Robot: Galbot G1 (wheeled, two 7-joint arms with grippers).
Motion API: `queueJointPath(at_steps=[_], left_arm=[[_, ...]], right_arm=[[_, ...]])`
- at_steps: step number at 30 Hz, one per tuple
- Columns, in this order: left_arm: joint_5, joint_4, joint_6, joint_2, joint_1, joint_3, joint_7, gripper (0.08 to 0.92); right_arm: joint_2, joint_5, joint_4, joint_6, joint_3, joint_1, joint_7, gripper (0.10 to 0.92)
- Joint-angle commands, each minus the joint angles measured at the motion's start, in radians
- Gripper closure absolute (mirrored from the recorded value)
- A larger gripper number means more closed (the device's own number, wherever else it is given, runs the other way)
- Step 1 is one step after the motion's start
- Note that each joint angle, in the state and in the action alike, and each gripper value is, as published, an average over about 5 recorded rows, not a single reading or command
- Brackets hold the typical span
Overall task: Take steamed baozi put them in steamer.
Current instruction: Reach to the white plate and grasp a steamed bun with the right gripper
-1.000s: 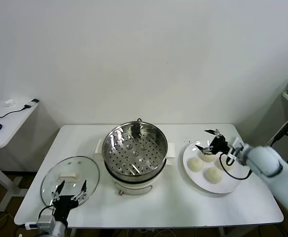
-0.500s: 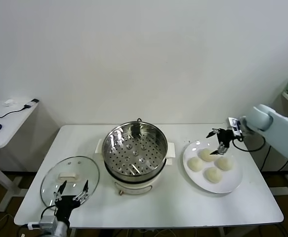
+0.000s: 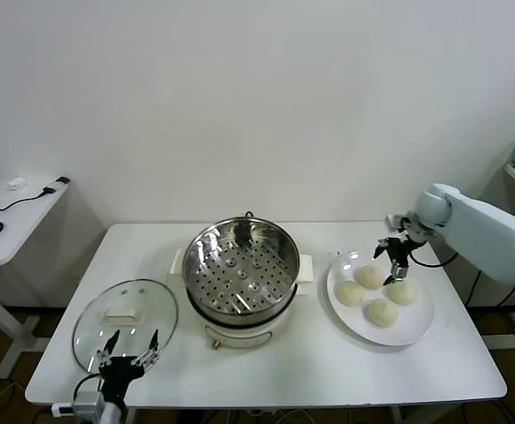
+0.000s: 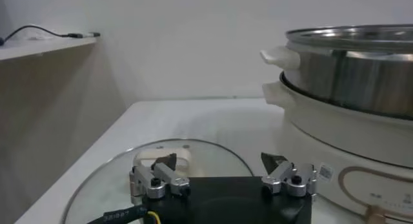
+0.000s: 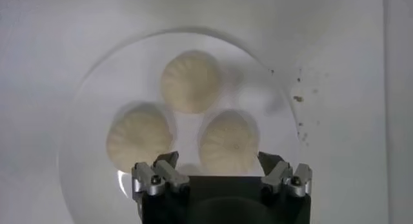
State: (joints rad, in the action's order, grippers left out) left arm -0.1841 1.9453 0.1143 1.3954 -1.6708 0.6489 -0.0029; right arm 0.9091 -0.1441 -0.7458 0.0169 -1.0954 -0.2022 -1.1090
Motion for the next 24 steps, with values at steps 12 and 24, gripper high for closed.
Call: queueJointPath(at_steps=[12, 24], left_arm=[[0.006, -0.006, -0.009, -0.001, -0.004, -0.002, 0.001, 0.177], [0.006, 0.003, -0.007, -0.001, -0.004, -0.003, 0.000, 0.177]], right_arm=[[0.130, 0.080, 0.171, 0.021, 0.065, 0.084, 0.040, 0.225], [0.057, 0.045, 0.015, 0.031, -0.009, -0.007, 0.023, 0.378]])
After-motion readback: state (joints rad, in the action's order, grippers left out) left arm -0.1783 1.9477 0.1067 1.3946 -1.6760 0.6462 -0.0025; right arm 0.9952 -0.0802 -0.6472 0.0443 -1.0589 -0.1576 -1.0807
